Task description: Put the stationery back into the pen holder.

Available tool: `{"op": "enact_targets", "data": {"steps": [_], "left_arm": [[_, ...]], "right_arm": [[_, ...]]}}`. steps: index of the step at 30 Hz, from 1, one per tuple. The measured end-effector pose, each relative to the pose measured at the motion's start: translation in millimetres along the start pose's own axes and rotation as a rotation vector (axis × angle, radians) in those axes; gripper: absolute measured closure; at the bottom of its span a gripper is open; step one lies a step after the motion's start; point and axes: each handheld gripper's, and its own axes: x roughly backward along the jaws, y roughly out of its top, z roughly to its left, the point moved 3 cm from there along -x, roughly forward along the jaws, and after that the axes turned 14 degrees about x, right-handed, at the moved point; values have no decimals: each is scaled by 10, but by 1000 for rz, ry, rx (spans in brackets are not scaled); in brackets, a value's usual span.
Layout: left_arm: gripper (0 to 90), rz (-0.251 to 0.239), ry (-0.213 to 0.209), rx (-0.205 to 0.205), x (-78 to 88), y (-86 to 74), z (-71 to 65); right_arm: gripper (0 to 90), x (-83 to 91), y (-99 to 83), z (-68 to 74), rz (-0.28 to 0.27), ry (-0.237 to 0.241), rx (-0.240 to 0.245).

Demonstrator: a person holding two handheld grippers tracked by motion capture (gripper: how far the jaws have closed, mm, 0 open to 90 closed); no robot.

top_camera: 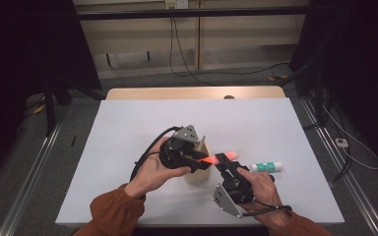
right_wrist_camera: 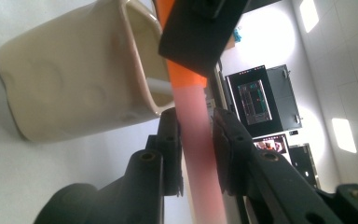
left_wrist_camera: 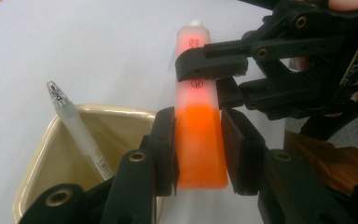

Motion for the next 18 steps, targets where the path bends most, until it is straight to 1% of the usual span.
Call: {"op": "enact_targets", "data": {"steps": [1, 2, 4, 6, 8, 9, 11, 13, 14, 16, 18], "left_arm": [[669, -7, -12, 2, 5, 0, 14], [669, -21, -26, 11, 8, 0, 29], [668, -30, -35, 10, 11, -5, 37], [666, -40, -30, 3, 14, -6, 32], [650, -47, -19, -2, 25, -3, 32], [622, -57, -7, -3, 32, 0, 32], [558, -76, 10, -7, 47, 7, 42], [505, -106, 27, -10, 74, 18, 48], [469, -121, 46, -9, 87, 21, 54], [375, -144, 80, -7, 118, 18, 69], [318, -152, 99, 2, 155, 0, 97]], "right_arm": [[776, 1, -4, 6, 1, 9, 1], [783, 5, -10, 13, 4, 15, -8], [786, 5, -13, 10, -1, 13, -13], [787, 5, -12, 1, -4, 16, -13], [787, 6, -18, -4, -8, 22, -28], [787, 9, -23, -1, -7, 26, -45], [787, 11, -38, -10, -3, 24, -49], [787, 13, -62, -15, 2, 33, -66], [787, 10, -70, -21, -2, 34, -71], [787, 3, -98, -31, -1, 46, -104], [786, -3, -124, -37, 5, 54, -132]]}}
